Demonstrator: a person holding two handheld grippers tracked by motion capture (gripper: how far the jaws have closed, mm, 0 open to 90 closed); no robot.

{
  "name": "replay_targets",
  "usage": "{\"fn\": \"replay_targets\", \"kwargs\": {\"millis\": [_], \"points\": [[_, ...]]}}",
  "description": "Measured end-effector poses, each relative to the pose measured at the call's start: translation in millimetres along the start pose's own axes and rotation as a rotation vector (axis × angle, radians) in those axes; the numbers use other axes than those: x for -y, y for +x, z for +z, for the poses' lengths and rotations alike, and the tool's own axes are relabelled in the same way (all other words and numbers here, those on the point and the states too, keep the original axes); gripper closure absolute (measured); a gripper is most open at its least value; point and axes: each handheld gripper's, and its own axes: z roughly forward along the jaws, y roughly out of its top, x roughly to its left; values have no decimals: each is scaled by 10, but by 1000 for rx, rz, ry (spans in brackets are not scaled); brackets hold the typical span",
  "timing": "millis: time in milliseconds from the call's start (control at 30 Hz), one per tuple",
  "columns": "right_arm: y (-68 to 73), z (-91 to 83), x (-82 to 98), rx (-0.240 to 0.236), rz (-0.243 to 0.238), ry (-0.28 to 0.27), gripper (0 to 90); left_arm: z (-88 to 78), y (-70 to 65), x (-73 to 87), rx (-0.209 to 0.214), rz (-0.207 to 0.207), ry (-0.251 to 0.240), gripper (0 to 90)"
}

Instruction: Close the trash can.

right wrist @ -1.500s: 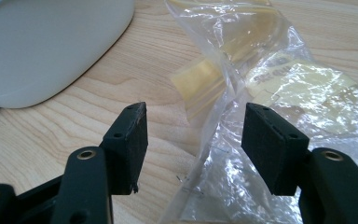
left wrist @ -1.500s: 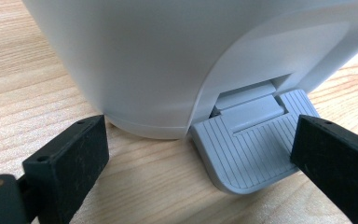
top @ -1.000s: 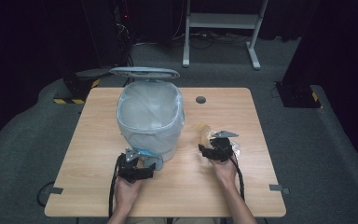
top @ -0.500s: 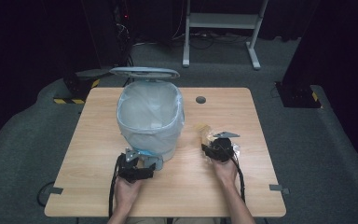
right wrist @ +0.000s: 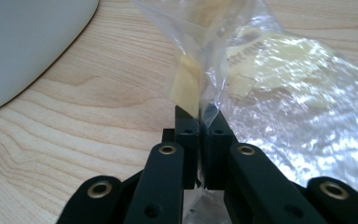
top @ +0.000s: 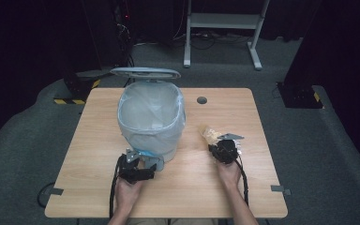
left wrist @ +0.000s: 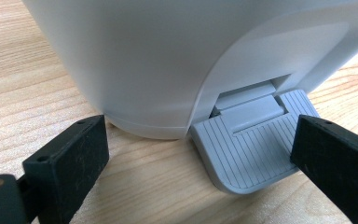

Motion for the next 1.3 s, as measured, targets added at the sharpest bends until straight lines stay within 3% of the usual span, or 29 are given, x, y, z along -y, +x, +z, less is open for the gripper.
{"fn": "replay_targets", "kwargs": {"millis": [100,233,667,900,1300], "points": [[-20,-34,5,-10,24,-16,882,0,1,-1,-5,4,-1,45],[-8,-139,4,-15,19,-37,884,4,3,-2,-3,7,-4,45],[102,-490,-22,-35,-84,-74,885,3,2,0,-4,5,-3,48],[138,-601,-22,-42,-96,-96,886,4,1,0,-3,5,-3,48],[213,-815,-64,-65,-162,-122,886,1,2,-1,-13,7,-3,49]]}}
